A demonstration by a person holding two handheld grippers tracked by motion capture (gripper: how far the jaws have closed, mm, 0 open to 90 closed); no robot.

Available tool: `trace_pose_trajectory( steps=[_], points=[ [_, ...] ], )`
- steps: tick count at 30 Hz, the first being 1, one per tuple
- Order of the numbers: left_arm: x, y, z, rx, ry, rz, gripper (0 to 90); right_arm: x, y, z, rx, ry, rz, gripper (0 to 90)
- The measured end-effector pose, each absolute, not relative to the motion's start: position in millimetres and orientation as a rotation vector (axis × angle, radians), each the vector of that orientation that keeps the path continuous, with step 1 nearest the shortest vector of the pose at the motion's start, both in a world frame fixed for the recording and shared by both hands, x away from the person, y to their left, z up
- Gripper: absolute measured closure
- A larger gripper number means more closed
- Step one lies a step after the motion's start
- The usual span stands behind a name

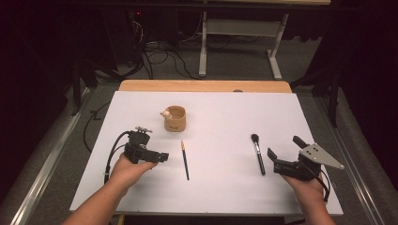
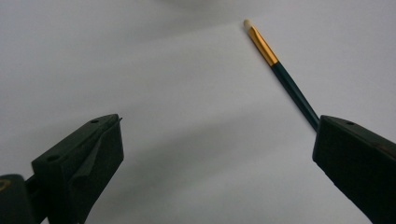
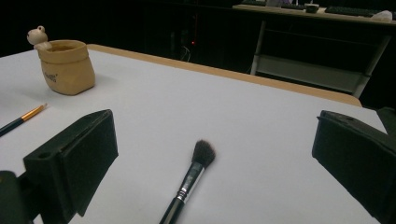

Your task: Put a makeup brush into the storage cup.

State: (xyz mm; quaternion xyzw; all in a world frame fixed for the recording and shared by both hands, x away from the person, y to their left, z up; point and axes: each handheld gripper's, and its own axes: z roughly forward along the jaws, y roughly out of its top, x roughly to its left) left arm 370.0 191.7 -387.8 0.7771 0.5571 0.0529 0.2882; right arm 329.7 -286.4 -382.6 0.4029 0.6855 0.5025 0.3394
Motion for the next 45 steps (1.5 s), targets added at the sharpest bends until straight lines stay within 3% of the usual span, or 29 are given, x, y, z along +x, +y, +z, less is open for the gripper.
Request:
trace_pose_trajectory(
  steps=[17, 29, 45],
  points=[
    [375.4, 187.4, -391.4, 2.211, 1.542, 0.027, 1.1, 329.7, -286.1, -382.5, 1.045, 1.789, 1.303, 1.9],
    [371.0, 186.3, -374.9, 2.284, 1.587, 0.094, 0.8, 329.5, -286.1, -382.8, 1.049, 1.793, 1.301, 1.9],
    [377.6, 162.1, -367.4, 2.329, 1.548, 0.009, 0.8, 329.7, -285.4, -382.3, 1.045, 1.788, 1.296, 2.1]
  ],
)
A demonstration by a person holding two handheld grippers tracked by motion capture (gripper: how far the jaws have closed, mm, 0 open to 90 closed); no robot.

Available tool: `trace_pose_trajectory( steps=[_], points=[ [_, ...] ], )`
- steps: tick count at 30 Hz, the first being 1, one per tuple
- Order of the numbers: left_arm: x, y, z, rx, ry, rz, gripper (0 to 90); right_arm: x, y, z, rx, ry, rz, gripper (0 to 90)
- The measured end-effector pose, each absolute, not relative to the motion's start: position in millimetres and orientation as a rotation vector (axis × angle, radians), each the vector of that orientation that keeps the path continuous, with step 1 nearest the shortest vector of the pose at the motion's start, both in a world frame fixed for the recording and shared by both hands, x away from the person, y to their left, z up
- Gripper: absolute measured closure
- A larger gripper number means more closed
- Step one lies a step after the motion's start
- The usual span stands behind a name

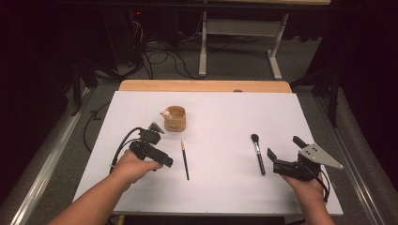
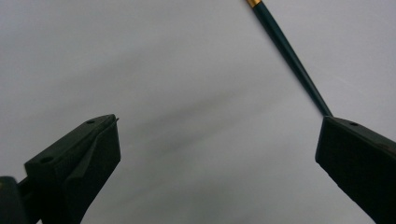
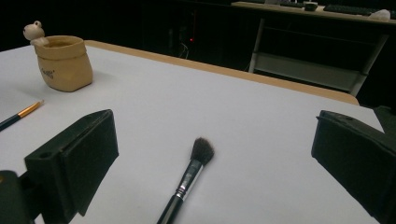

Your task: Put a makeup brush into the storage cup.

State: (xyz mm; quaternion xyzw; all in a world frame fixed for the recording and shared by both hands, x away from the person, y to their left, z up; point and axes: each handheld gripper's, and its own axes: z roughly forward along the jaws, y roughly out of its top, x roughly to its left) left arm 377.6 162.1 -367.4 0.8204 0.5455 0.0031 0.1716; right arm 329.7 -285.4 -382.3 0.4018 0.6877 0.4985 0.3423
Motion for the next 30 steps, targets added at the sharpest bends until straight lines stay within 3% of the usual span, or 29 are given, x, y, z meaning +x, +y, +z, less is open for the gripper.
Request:
trace_pose_trajectory(
  steps=[30],
  points=[
    [381.8, 105.2, -369.4, 2.333, 1.464, -0.033, 1.1, 329.4, -286.0, -382.5, 1.057, 1.788, 1.294, 2.2]
  ],
)
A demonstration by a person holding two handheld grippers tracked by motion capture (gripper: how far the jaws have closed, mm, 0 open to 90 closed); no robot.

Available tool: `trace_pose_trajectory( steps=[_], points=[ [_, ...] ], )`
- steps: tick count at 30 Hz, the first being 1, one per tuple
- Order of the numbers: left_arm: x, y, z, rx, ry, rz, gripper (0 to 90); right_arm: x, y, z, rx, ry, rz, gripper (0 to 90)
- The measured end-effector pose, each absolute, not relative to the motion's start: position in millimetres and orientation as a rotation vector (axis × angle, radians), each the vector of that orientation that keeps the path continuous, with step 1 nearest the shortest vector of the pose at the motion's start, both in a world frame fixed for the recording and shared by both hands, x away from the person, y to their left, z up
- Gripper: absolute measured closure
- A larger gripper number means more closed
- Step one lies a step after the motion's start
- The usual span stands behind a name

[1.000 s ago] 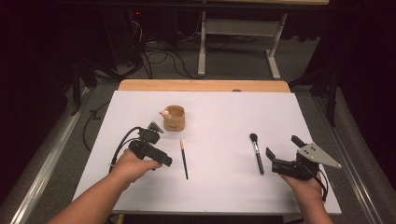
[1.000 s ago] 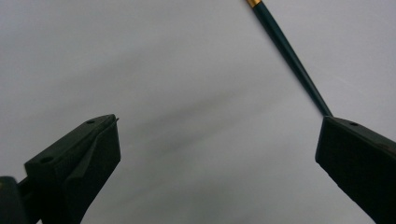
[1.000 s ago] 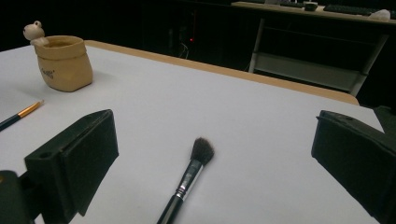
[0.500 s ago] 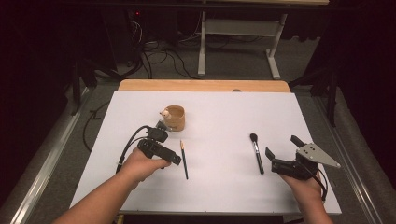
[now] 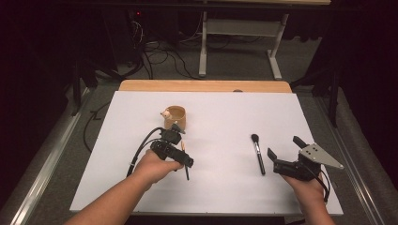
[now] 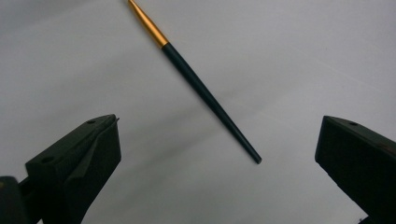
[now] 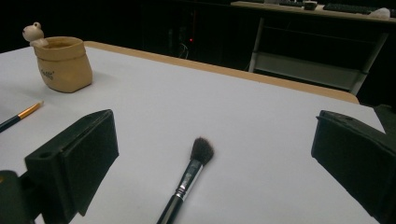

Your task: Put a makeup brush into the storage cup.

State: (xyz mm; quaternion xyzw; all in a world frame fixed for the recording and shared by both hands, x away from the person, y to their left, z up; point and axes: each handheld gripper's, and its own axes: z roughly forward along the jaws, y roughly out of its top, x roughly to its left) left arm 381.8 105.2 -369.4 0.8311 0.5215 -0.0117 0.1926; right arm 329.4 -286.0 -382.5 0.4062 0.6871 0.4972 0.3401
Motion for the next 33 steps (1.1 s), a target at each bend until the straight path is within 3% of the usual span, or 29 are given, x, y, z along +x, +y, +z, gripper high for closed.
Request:
trace_pose_trajectory(
  steps=[8, 13, 15, 20, 33],
  points=[
    [377.2, 93.2, -379.0, 2.350, 1.454, -0.047, 4.7, 328.3, -287.1, -381.5, 1.053, 1.780, 1.310, 2.2],
    [375.3, 90.2, -383.9, 2.350, 1.446, -0.059, 17.1, 328.9, -287.5, -382.0, 1.055, 1.782, 1.308, 2.2],
    [375.2, 90.0, -385.6, 2.342, 1.455, -0.062, 29.5, 329.0, -287.1, -382.2, 1.054, 1.786, 1.311, 2.2],
    [374.2, 90.8, -386.4, 2.350, 1.457, -0.057, 42.3, 329.4, -286.5, -382.4, 1.055, 1.789, 1.308, 2.2],
    [383.4, 93.9, -395.5, 2.321, 1.509, -0.116, 57.1, 328.5, -288.4, -381.7, 1.061, 1.777, 1.312, 2.2]
  ],
)
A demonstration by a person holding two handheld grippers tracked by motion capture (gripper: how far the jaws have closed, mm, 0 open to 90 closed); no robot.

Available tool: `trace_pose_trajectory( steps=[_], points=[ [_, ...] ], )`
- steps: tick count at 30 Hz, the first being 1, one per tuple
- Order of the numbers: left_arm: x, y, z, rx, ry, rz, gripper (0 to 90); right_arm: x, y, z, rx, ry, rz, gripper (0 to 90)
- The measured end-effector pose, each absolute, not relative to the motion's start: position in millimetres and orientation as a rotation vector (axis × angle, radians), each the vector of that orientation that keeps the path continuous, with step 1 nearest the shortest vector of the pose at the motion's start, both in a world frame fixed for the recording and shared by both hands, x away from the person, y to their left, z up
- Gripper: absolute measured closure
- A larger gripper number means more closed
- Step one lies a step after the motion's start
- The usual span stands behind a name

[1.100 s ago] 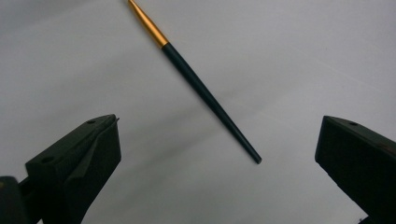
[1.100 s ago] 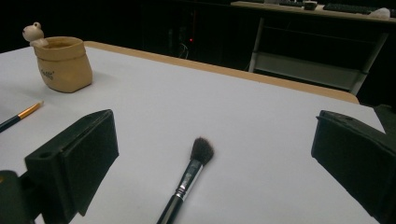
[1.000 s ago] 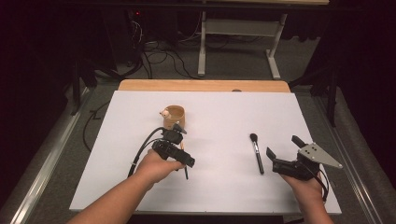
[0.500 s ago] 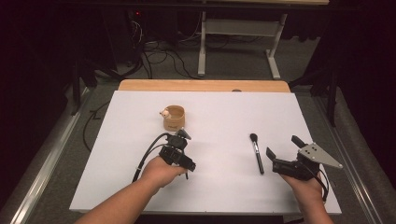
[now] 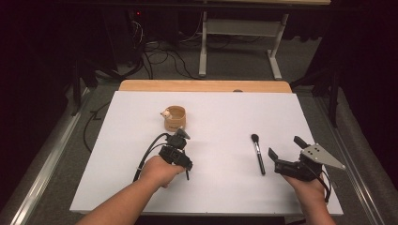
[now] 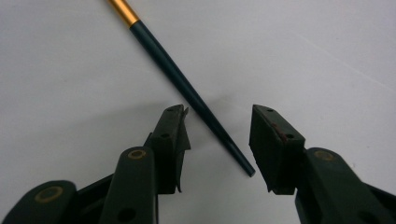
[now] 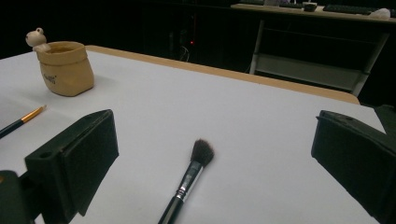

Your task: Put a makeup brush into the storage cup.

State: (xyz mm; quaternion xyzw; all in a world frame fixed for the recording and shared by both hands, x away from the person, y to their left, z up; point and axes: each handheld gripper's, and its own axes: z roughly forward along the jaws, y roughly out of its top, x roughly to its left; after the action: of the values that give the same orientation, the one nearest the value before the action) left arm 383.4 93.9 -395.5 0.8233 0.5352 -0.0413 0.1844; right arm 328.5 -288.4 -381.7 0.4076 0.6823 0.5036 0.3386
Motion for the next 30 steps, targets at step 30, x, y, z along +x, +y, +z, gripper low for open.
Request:
trace_pose_trajectory(
  steps=[30],
  points=[
    [387.4, 85.4, -400.3, 2.362, 1.530, -0.041, 65.3, 329.0, -288.3, -381.6, 1.060, 1.778, 1.312, 2.3]
  ],
)
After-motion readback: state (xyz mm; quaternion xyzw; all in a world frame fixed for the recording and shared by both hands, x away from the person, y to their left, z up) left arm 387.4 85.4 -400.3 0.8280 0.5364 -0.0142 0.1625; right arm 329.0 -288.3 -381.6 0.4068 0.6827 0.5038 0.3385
